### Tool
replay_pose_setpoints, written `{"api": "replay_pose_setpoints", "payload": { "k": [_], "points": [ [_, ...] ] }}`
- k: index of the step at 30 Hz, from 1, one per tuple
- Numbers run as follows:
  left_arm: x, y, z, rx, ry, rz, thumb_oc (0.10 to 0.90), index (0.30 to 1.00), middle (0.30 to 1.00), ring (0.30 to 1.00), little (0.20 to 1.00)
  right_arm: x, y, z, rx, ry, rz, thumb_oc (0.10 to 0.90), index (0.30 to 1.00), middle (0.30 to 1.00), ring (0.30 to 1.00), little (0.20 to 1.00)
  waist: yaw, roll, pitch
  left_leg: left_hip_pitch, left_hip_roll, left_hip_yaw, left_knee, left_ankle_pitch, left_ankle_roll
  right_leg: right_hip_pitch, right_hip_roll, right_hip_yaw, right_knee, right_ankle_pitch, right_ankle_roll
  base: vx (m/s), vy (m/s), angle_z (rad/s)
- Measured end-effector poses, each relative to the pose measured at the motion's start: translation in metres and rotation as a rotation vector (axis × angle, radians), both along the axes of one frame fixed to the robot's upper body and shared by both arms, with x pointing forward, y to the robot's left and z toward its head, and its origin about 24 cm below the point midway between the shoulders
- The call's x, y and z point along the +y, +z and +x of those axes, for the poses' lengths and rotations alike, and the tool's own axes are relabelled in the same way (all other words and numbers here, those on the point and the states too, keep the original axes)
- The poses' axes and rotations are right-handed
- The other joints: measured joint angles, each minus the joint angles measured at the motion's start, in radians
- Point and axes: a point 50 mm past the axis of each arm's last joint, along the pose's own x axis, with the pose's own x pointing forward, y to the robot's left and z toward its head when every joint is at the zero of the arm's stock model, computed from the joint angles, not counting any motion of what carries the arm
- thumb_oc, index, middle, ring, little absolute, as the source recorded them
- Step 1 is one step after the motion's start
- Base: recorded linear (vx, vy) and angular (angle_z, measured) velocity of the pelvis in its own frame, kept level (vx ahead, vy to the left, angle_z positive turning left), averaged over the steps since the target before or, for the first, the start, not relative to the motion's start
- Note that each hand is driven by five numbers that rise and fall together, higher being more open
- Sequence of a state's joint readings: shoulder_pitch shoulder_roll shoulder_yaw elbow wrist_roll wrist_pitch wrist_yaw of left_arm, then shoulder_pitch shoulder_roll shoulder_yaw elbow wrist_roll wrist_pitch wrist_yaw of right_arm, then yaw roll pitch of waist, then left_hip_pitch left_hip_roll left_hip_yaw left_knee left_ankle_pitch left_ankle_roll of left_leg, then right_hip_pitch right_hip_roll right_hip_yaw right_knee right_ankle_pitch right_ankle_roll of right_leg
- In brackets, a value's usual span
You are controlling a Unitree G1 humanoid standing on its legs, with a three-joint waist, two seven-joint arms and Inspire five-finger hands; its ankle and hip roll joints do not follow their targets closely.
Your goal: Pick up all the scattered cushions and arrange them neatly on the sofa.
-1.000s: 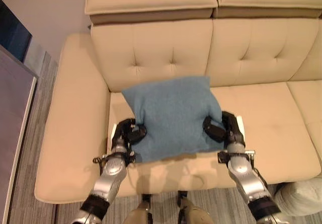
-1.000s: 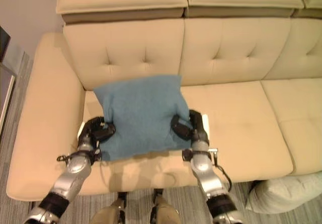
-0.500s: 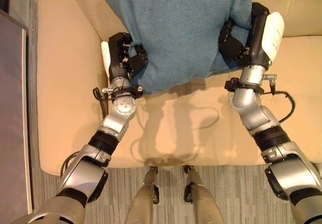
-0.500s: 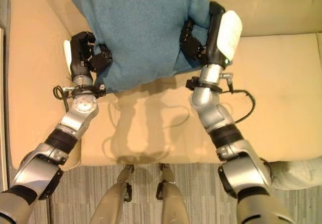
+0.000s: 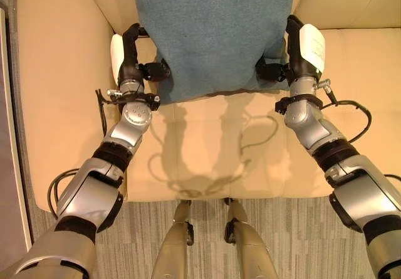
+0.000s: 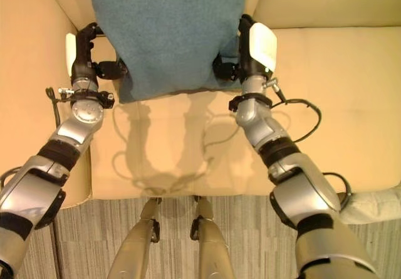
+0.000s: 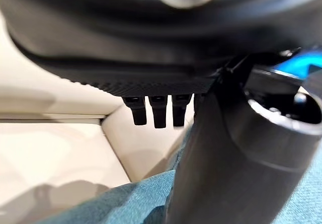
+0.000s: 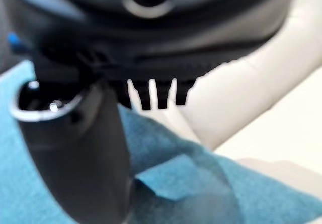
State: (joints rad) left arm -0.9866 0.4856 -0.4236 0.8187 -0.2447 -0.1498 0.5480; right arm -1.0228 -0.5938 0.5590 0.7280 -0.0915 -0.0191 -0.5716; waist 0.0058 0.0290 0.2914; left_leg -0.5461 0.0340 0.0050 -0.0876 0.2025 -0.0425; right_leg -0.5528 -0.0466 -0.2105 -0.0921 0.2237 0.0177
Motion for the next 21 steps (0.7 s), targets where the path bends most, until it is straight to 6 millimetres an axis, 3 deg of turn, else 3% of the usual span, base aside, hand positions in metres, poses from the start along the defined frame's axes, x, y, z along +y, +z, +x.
{"api": "replay_pose_setpoints", "payload": {
  "k": [4, 9, 13, 16, 21],
  "points": [
    [0.018, -0.04, -0.012, 0.101, 0.016, 0.001, 0.8, 0.9, 0.9, 0.9, 0.9, -0.02, -0.034, -0.008, 0.094, -0.028, 0.024, 0.8, 0.9, 0.9, 0.9, 0.9, 0.007, -0.001, 0.001, 0.06, 0.001, -0.008, 0.0, 0.0, 0.0, 0.065, 0.001, -0.007, 0.0, -0.004, 0.005, 0.0, -0.031, 0.06],
    [0.034, -0.064, -0.027, 0.147, 0.02, -0.041, 0.8, 0.9, 0.9, 0.9, 0.9, -0.029, -0.034, -0.009, 0.098, -0.009, 0.17, 0.8, 0.9, 0.9, 0.9, 0.9, 0.023, -0.001, 0.001, 0.067, -0.002, -0.015, 0.0, 0.004, -0.008, 0.076, -0.003, -0.003, -0.001, -0.017, 0.021, -0.01, -0.022, 0.05],
    [0.04, -0.103, -0.05, 0.237, -0.019, -0.104, 0.8, 0.9, 0.9, 0.9, 0.9, -0.027, -0.055, -0.01, 0.178, 0.012, 0.239, 0.8, 0.9, 0.9, 0.9, 0.9, 0.045, 0.0, 0.0, 0.065, -0.001, -0.015, -0.001, 0.005, -0.017, 0.073, -0.001, 0.0, -0.001, -0.02, 0.024, 0.0, -0.003, -0.01],
    [0.041, -0.127, -0.07, 0.28, -0.049, -0.184, 0.8, 0.9, 0.9, 0.9, 0.9, -0.03, -0.06, -0.012, 0.19, 0.007, 0.25, 0.8, 0.9, 0.9, 0.9, 0.9, 0.06, 0.0, 0.0, 0.064, -0.001, -0.014, -0.001, 0.008, -0.013, 0.072, -0.001, 0.001, -0.001, -0.019, 0.024, 0.0, 0.0, 0.0],
    [0.049, -0.158, -0.103, 0.36, -0.076, -0.25, 0.8, 0.9, 0.9, 0.9, 0.9, -0.058, -0.071, -0.025, 0.186, -0.067, 0.314, 0.8, 0.9, 0.9, 0.9, 0.9, 0.092, 0.001, 0.0, 0.088, -0.002, -0.022, 0.0, 0.008, -0.014, 0.105, -0.002, -0.008, -0.001, -0.024, 0.019, 0.05, -0.04, 0.09]
  ]
}}
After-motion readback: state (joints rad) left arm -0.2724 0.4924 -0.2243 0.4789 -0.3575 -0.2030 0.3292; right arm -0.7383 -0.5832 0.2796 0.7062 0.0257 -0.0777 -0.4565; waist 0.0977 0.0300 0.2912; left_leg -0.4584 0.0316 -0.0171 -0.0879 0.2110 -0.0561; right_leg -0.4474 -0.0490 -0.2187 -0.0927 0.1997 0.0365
